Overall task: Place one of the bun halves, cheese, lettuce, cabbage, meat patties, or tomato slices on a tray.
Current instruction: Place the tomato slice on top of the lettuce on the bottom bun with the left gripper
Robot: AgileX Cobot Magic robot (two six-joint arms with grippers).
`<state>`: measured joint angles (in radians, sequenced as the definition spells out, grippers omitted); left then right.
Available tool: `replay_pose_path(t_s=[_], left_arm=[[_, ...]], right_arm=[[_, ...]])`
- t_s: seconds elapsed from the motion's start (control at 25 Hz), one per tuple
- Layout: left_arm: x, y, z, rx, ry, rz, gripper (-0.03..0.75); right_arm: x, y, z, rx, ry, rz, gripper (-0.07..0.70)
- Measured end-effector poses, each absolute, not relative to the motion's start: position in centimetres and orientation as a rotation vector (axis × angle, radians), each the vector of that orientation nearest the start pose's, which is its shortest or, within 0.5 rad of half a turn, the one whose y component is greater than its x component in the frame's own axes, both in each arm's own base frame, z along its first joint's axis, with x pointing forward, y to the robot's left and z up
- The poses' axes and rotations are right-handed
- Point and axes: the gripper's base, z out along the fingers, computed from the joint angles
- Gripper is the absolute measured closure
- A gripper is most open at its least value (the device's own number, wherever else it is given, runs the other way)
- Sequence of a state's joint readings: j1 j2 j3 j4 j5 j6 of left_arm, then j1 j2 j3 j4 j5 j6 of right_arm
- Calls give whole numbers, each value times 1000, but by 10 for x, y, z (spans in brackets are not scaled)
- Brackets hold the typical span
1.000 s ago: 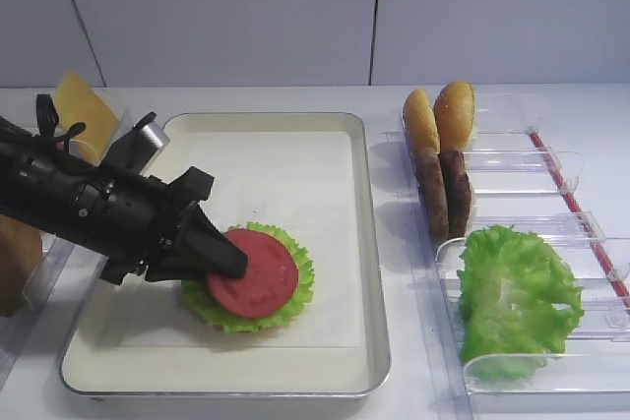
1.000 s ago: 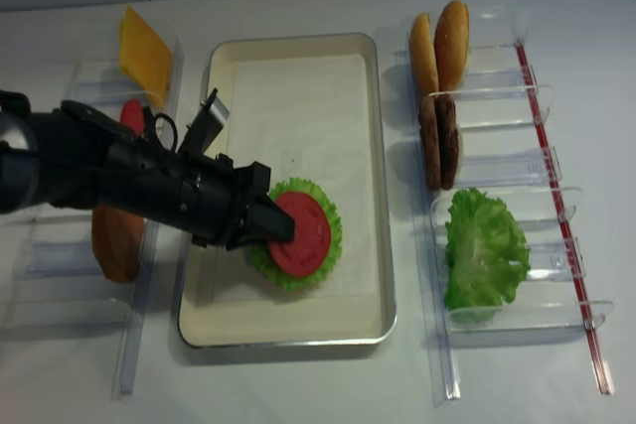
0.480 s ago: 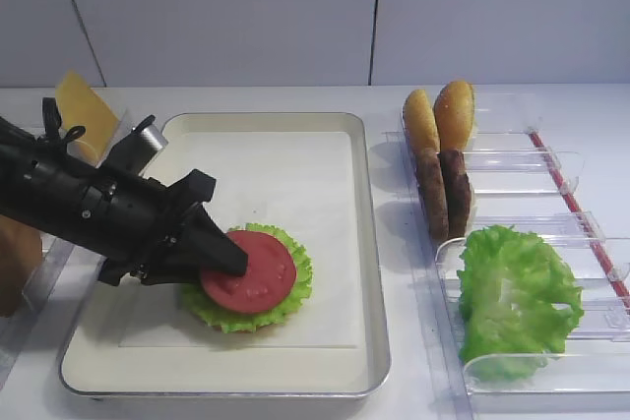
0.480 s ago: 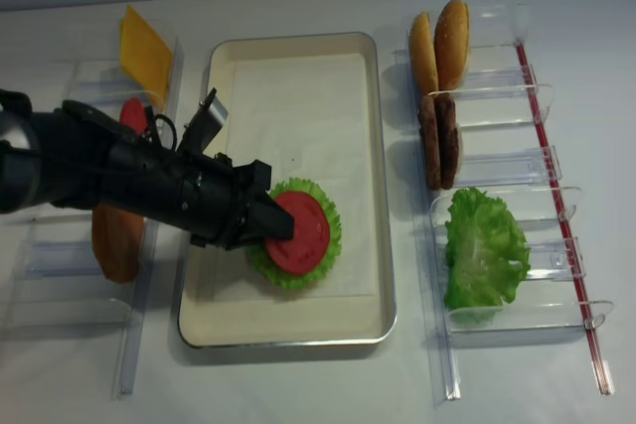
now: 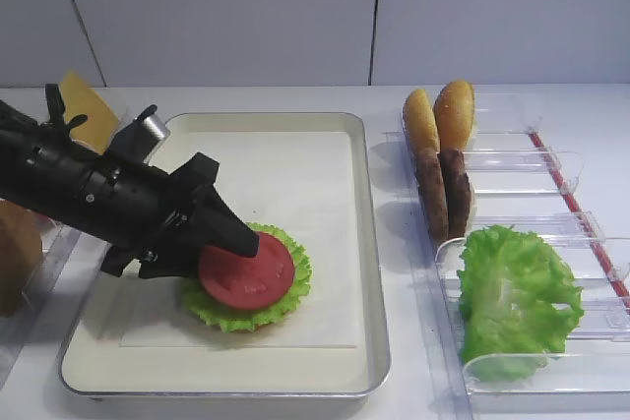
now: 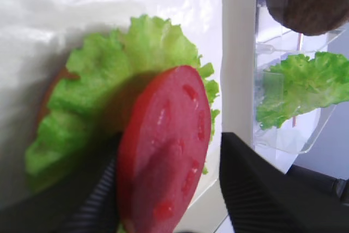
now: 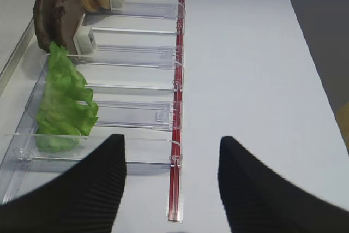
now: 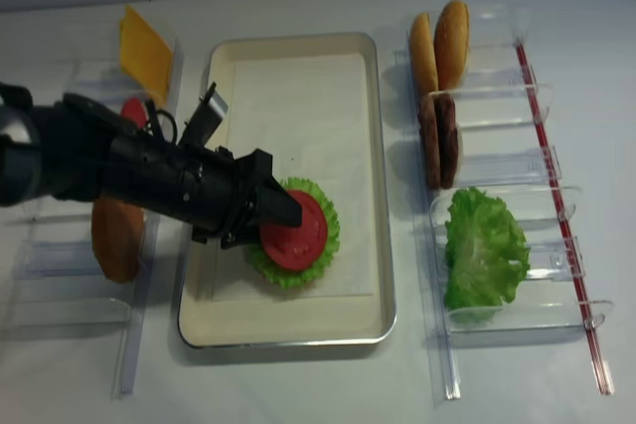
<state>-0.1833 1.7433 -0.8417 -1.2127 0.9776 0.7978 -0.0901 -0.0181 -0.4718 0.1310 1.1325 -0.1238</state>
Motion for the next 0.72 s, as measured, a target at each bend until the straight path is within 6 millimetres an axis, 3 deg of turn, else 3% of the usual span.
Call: replay_pose_path(t_s=[0.72], left_arm=[[294, -114, 198, 282, 2935, -1075, 361]], right_arm=[[-7, 11, 264, -47, 2118, 32, 217]])
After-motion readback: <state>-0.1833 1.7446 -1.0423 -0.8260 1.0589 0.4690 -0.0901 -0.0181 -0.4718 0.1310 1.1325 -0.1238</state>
